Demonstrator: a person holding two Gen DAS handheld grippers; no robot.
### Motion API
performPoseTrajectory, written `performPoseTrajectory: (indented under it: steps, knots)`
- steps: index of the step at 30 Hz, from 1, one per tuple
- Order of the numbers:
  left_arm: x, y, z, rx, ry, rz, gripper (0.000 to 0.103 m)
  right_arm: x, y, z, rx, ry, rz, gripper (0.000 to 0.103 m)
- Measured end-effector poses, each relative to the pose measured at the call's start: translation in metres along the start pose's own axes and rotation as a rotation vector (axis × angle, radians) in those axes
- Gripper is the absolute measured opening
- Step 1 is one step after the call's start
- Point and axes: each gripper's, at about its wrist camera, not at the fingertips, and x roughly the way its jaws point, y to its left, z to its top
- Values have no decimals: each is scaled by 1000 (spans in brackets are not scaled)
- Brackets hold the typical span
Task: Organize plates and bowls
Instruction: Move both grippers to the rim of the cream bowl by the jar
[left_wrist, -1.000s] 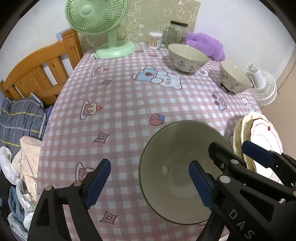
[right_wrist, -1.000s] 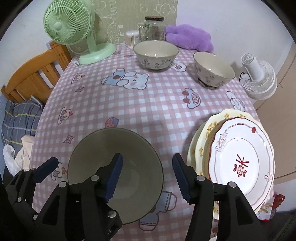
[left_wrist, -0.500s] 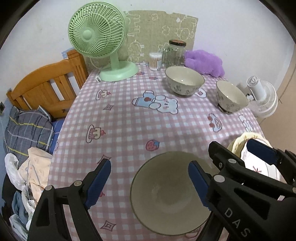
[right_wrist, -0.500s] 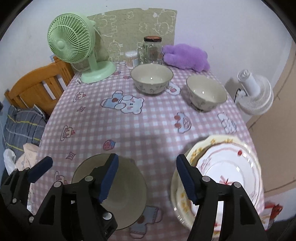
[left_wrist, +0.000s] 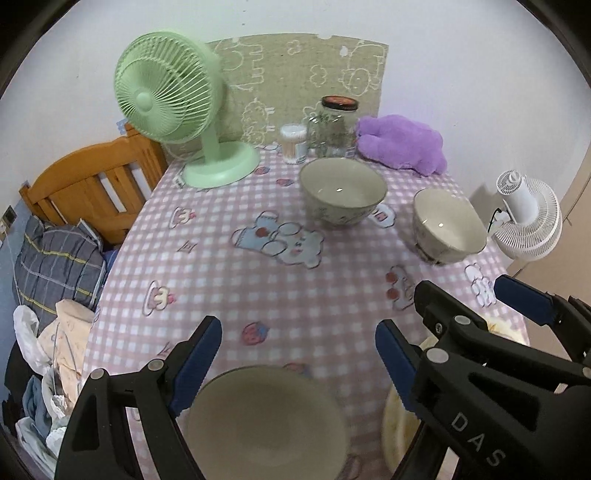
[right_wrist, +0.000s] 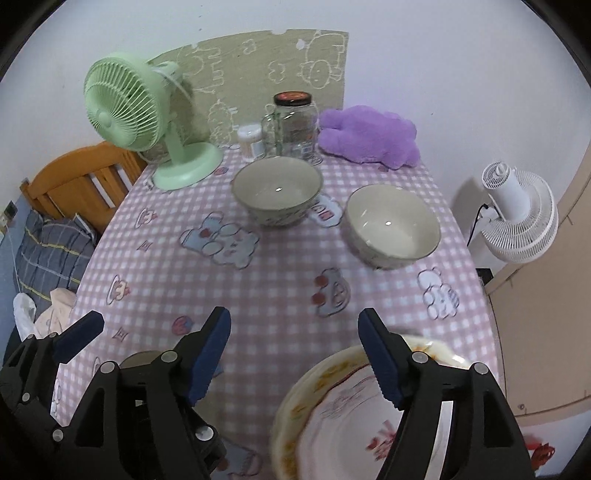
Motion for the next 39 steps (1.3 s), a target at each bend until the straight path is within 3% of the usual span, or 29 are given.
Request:
performPoseTrajectory:
  steps: [19,31,37,39]
  knots:
    - [47,-107,58,9,-72,21,85,32,-105,60,-24,-85,1,75]
    - [110,-141,93,36,-48,61,72,91,-152,94,30,-63,-12,75]
    - [140,-150,101,39,-15,42,61,117,-166,100,61,-50,-26,74]
    - [150,-153,103,43,3,23,57,125,-170,101,74,-44,-26,69]
